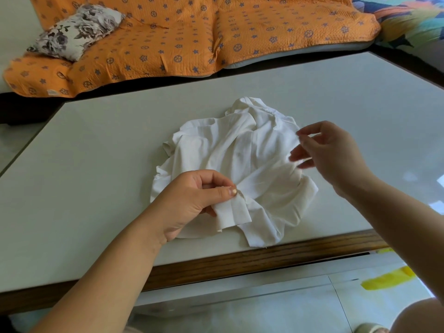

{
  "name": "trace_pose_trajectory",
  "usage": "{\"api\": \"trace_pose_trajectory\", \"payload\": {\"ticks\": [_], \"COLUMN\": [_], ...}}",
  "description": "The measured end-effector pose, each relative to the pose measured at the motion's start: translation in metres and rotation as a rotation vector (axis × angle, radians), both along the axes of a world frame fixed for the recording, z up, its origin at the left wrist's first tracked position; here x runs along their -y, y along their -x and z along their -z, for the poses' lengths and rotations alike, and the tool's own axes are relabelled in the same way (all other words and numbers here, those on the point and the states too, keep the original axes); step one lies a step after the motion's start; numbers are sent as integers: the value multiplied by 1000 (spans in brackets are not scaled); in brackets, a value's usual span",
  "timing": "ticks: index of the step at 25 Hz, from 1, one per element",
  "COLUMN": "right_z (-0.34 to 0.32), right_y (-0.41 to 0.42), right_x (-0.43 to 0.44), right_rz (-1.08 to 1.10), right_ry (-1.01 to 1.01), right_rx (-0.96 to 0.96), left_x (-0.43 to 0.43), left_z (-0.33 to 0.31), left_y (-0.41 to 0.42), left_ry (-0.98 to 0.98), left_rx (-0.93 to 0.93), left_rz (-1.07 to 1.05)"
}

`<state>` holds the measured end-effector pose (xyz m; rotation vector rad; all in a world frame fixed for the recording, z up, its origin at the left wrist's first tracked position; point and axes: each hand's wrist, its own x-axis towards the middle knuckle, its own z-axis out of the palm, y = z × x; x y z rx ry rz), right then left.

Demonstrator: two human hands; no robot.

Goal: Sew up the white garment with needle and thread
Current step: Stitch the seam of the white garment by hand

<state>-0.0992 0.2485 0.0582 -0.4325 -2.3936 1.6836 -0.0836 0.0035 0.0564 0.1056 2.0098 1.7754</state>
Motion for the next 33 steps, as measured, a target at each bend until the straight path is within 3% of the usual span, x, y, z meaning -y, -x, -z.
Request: {"api": "trace_pose_trajectory", "payload": {"ticks": [2,6,16,22,26,33], "right_z": [-12,-20,-1,-10,-13,-10], "right_y": [-18,-63,-61,-70,-77,-73], "right_x": [19,54,54,53,57,54], "right_rz": [-165,-402,-341,-258,-476,-488], "right_ry": [107,96,112,-5,15,78], "right_rx": [51,126,51,-78,126,229], "left_x": [-2,-8,-10,-10,-9,-10], "left_z": [0,-1,1,0,-1,-4], "left_y": [0,-3,-2,-2,-4,-4], "left_ry": [-1,5,120,113,80,23], "left_rx": [-14,-75,-168,-174,-163,-120], "left_rz": [-9,-23,-25,-25,-14,-7]}}
